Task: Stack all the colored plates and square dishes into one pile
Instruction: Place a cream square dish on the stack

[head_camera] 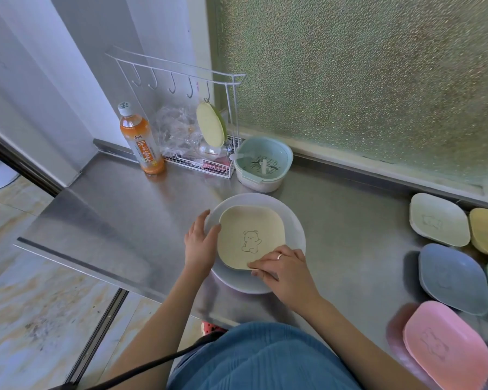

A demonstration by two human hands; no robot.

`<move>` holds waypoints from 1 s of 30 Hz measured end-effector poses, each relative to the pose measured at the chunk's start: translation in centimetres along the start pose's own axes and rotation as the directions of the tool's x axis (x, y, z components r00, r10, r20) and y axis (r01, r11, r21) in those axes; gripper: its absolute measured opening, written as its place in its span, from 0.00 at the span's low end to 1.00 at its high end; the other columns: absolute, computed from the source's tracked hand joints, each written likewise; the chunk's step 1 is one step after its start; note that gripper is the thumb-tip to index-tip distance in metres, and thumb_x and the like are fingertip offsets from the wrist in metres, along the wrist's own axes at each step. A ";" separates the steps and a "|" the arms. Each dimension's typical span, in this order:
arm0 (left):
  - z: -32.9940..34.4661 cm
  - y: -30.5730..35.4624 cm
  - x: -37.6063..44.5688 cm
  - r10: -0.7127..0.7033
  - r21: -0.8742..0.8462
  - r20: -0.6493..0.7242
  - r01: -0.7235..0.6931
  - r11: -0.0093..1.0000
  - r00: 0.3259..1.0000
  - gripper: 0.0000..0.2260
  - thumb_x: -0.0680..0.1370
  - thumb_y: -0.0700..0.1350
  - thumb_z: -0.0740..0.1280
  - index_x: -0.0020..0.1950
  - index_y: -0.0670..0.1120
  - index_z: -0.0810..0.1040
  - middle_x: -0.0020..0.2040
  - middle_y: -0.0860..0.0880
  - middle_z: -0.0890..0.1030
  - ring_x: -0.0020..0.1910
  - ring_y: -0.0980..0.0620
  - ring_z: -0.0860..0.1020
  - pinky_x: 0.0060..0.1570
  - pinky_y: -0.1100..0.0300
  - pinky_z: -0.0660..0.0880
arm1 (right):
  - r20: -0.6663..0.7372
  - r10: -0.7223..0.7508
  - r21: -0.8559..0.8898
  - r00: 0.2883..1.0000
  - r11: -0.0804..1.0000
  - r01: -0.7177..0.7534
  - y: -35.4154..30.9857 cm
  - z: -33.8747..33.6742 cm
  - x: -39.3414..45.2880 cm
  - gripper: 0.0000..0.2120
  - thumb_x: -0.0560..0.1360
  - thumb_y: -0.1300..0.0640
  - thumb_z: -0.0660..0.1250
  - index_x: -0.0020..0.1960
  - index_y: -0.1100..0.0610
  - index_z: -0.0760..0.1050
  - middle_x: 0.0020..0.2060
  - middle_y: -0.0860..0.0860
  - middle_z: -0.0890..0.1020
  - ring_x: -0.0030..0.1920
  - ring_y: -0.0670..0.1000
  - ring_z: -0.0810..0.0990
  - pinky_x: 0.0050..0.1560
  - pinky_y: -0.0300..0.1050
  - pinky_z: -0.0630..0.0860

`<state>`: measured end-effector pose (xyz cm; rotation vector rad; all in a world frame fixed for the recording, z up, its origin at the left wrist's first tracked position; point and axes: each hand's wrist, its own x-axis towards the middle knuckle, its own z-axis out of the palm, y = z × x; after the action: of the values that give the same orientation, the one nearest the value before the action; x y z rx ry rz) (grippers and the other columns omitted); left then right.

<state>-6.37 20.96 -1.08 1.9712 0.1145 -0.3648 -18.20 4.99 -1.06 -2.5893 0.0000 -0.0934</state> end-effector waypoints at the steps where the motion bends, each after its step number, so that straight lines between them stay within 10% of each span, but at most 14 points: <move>1: 0.1 0.1 0.0 -0.021 -0.043 0.030 0.022 0.999 0.999 0.23 0.74 0.54 0.60 0.70 0.54 0.67 0.67 0.48 0.71 0.63 0.47 0.68 0.63 0.49 0.67 | 0.005 -0.005 0.010 1.000 1.000 0.005 0.0 -0.1 0.0 0.20 0.73 0.39 0.54 0.55 0.43 0.80 0.49 0.38 0.83 0.52 0.40 0.68 0.50 0.36 0.58; 8: -0.2 -0.4 1.2 -0.147 -0.232 0.150 0.179 0.956 0.978 0.20 0.82 0.54 0.51 0.73 0.54 0.63 0.68 0.50 0.70 0.62 0.49 0.72 0.62 0.53 0.69 | -0.234 0.458 0.288 0.858 0.875 -0.389 2.0 -1.6 0.5 0.23 0.79 0.46 0.55 0.72 0.48 0.62 0.72 0.46 0.65 0.73 0.46 0.60 0.71 0.44 0.56; 11: 0.3 -0.4 1.7 -0.151 -0.196 0.216 0.194 0.961 0.965 0.19 0.82 0.53 0.49 0.73 0.55 0.62 0.67 0.48 0.71 0.62 0.46 0.73 0.63 0.48 0.70 | 0.113 0.690 0.635 0.715 0.503 -0.586 3.1 -1.8 0.5 0.27 0.81 0.49 0.54 0.76 0.52 0.51 0.76 0.48 0.57 0.75 0.49 0.56 0.74 0.45 0.52; 14: 1.0 -0.4 2.0 -0.145 -0.146 0.218 0.180 0.973 0.965 0.18 0.82 0.49 0.49 0.72 0.57 0.63 0.66 0.48 0.71 0.63 0.45 0.72 0.65 0.45 0.69 | 0.254 0.695 0.700 0.673 0.348 -0.623 3.0 -0.9 -0.6 0.21 0.81 0.51 0.53 0.73 0.52 0.56 0.69 0.49 0.68 0.65 0.51 0.68 0.66 0.46 0.65; 30: 12.3 5.5 -1.9 0.060 -0.163 0.464 0.019 0.986 0.884 0.18 0.83 0.41 0.48 0.74 0.49 0.59 0.63 0.54 0.67 0.61 0.55 0.66 0.59 0.63 0.63 | 0.000 0.873 0.673 0.488 0.361 -0.645 10.7 -5.1 -6.4 0.24 0.82 0.56 0.50 0.76 0.49 0.48 0.72 0.54 0.64 0.69 0.59 0.66 0.69 0.55 0.62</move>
<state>-9.29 7.73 -0.36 1.6710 -0.1828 -0.7833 -24.70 -6.64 -2.73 -1.6269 1.1734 -0.1795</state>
